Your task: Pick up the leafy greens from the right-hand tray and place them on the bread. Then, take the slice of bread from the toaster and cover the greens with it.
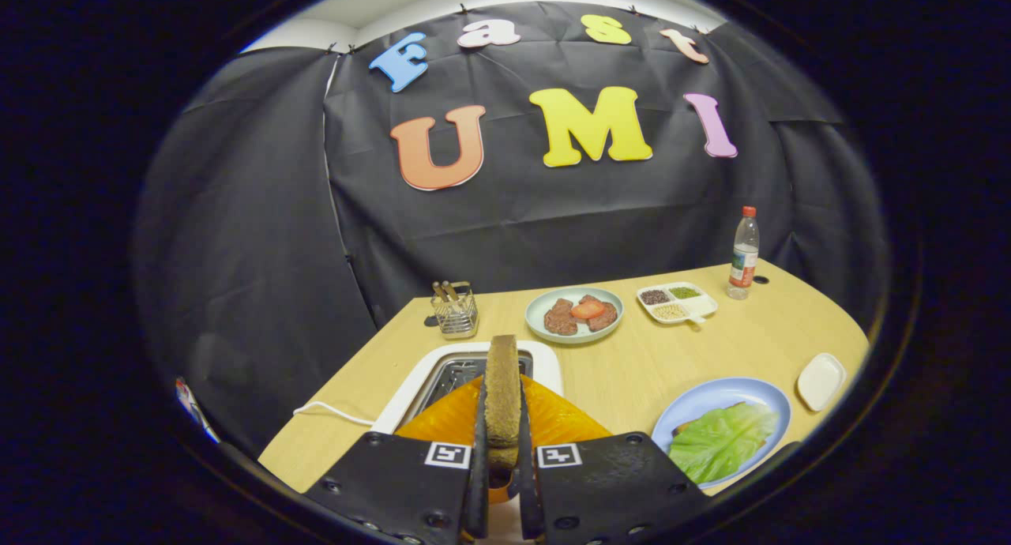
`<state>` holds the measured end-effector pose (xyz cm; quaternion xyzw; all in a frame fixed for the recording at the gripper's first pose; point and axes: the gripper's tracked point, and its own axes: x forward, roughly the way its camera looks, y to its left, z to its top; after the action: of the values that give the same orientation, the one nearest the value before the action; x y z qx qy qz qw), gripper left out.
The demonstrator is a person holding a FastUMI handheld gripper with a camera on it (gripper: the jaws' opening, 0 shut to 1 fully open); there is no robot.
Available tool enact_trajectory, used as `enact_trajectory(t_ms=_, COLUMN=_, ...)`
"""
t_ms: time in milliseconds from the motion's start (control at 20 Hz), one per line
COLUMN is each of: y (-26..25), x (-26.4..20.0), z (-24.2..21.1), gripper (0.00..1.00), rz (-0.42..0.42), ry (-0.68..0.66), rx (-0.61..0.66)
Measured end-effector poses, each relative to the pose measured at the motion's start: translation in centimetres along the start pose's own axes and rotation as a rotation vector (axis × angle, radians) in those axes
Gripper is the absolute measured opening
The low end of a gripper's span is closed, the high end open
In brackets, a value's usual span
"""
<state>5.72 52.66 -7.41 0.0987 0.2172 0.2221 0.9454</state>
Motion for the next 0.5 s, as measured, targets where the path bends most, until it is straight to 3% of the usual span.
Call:
enact_trajectory(t_ms=100, y=0.5, x=-0.3, z=-0.1, gripper=0.08, rz=0.030, ry=-0.002, rx=-0.006)
enact_trajectory(t_ms=200, y=0.5, x=-0.8, z=0.1, gripper=0.08, rz=0.048, ry=-0.035, rx=-0.020)
enact_trajectory(t_ms=250, y=0.5, x=-1.2, z=1.1, gripper=0.01, rz=0.061, ry=-0.050, rx=-0.013)
enact_trajectory(t_ms=500, y=-0.1, x=-2.7, z=3.2, gripper=0.01, rz=0.086, ry=-0.109, rx=0.029)
